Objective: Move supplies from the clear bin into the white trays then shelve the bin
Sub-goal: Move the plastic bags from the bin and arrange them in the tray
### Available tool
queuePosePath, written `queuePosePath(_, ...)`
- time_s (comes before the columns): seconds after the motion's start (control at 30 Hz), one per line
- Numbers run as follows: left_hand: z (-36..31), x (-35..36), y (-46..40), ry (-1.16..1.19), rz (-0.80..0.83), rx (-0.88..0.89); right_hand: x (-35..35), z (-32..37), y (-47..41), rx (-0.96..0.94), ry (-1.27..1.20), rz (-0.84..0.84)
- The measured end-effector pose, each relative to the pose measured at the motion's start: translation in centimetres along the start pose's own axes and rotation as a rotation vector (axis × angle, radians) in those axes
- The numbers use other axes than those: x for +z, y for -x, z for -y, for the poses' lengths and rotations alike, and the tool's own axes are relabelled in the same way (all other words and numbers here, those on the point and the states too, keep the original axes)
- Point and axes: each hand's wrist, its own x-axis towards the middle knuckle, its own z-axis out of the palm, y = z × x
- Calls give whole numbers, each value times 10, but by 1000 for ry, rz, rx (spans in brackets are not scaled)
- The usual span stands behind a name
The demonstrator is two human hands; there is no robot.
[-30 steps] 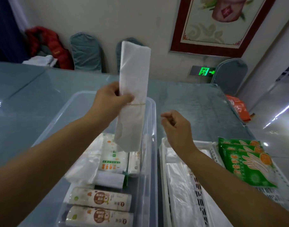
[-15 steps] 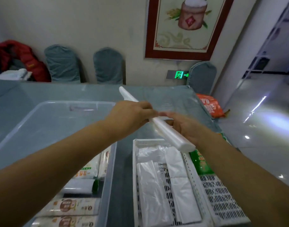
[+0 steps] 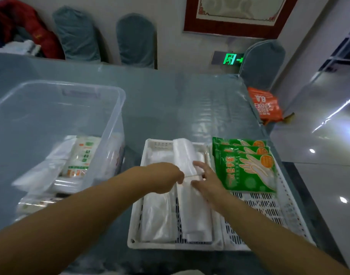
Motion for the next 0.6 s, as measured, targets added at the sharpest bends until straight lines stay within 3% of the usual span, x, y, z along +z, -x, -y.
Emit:
queuePosePath(0.1, 0, 20, -5, -38, 38, -103, 11, -34, 3, -41, 88, 6)
queuePosePath(0.3, 4, 60, -14, 68, 64, -230, 9, -64, -4, -111, 501, 12)
queuePosePath(0.37, 8, 65, -22, 119, -18, -280, 3, -61, -8, -143, 654, 74)
queuePosePath(0.5, 32, 60, -51, 126, -328, -371, -5, -41, -17, -280, 1270, 109)
queuePosePath(0.6, 55, 55, -78, 29, -407, -382, 1, -33, -26, -494, 1399, 50)
